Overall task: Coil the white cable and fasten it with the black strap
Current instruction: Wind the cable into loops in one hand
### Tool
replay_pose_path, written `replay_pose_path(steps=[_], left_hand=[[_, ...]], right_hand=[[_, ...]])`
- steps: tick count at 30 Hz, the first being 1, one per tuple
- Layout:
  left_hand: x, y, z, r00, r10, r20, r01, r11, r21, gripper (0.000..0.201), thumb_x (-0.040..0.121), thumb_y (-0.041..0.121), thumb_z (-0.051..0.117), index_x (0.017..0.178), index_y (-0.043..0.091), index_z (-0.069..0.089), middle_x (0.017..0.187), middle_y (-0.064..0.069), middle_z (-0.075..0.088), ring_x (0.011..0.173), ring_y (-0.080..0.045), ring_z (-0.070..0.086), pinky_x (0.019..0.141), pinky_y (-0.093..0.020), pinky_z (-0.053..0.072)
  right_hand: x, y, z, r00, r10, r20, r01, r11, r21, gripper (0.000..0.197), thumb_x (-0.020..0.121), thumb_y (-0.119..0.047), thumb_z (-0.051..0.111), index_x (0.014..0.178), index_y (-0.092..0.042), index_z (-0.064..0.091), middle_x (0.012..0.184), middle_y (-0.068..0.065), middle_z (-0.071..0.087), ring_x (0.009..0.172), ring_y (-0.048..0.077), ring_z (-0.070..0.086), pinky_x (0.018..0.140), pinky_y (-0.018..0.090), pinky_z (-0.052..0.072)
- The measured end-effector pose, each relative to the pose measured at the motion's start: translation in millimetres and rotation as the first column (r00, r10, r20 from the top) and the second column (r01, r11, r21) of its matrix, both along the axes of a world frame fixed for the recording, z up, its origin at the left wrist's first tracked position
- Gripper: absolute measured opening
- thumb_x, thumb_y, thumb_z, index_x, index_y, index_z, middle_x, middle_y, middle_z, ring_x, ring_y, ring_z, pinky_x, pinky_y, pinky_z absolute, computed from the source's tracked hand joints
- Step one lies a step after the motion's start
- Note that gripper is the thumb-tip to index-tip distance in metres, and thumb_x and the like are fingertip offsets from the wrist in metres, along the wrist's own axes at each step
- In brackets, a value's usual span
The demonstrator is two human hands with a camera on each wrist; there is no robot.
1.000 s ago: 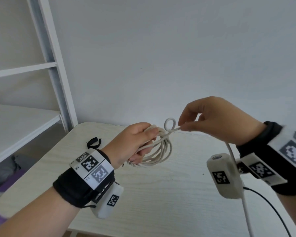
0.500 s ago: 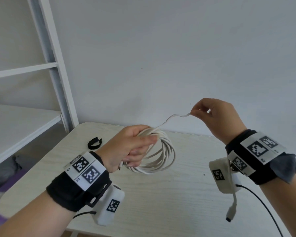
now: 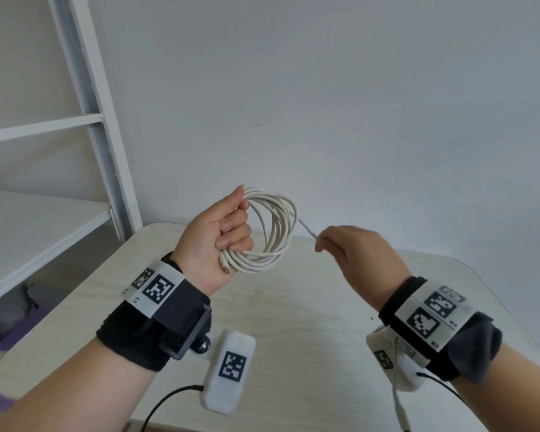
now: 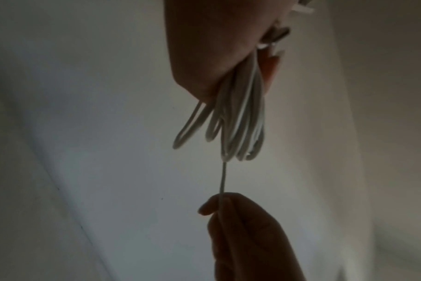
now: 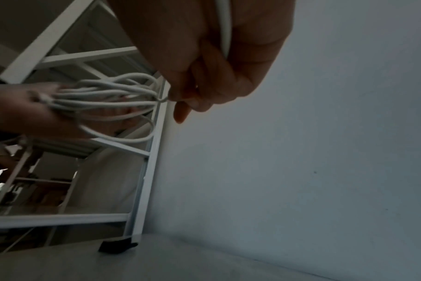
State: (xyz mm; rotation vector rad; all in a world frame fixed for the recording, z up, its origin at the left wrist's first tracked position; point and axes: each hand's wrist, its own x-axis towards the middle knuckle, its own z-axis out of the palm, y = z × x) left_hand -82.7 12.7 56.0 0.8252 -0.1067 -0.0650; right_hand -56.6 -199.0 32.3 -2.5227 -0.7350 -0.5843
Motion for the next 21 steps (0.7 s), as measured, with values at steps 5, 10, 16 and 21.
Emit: replay_pose_path(steps=[5,10,16,21], left_hand=[[5.6,-2.7,1.0,0.992,0.117,-0.052,-0.121,0.990,-0.071,0.029,0.095,0.029,0.051,0.070,0.014,0.045,0.037,0.009,0.031,0.025,-0.004,0.027,0.031,-0.013,0.028],[12.2,7.9,5.9,0.969,0.242,-0.050,-0.247,0.961,-0.128,0.031,0.095,0.026,0.052,0.067,0.016,0.043,0.039,0.009,0.031,0.027,-0.004,0.026,0.032,-0.014,0.029],[16.6,6.2,8.0,0.902,0.431,0.025,-0.432,0.901,0.047,0.037,0.095,0.027,0.054,0.061,0.018,0.042,0.045,0.007,0.026,0.032,-0.006,0.024,0.036,-0.015,0.031],[9.3,-11.6,4.4,0.838,0.482,0.257,-0.546,0.752,0.370,0.037,0.095,0.036,0.052,0.065,0.017,0.038,0.042,0.009,0.029,0.036,-0.009,0.025,0.042,-0.022,0.035]], right_hand=[[-17.9,11.4,-8.9,0.998,0.032,-0.052,-0.035,0.997,-0.065,0.022,0.096,-0.025,0.040,0.110,-0.024,0.058,0.108,-0.002,0.067,0.091,0.022,0.064,0.075,0.039,0.053],[-39.9,15.4,-12.3,0.985,0.024,-0.168,-0.055,0.982,-0.183,0.033,0.098,-0.023,0.036,0.129,-0.029,0.042,0.127,-0.004,0.058,0.104,0.023,0.061,0.083,0.039,0.051],[-71.9,24.9,-8.4,0.979,0.067,-0.195,-0.136,0.920,-0.367,0.046,0.092,-0.010,0.038,0.132,-0.027,0.027,0.116,-0.001,0.056,0.091,0.029,0.061,0.070,0.039,0.051],[-82.1,41.6,7.8,0.977,0.137,-0.166,-0.201,0.857,-0.474,0.027,0.090,-0.006,0.043,0.114,-0.019,0.042,0.095,0.001,0.053,0.075,0.029,0.058,0.055,0.033,0.040]])
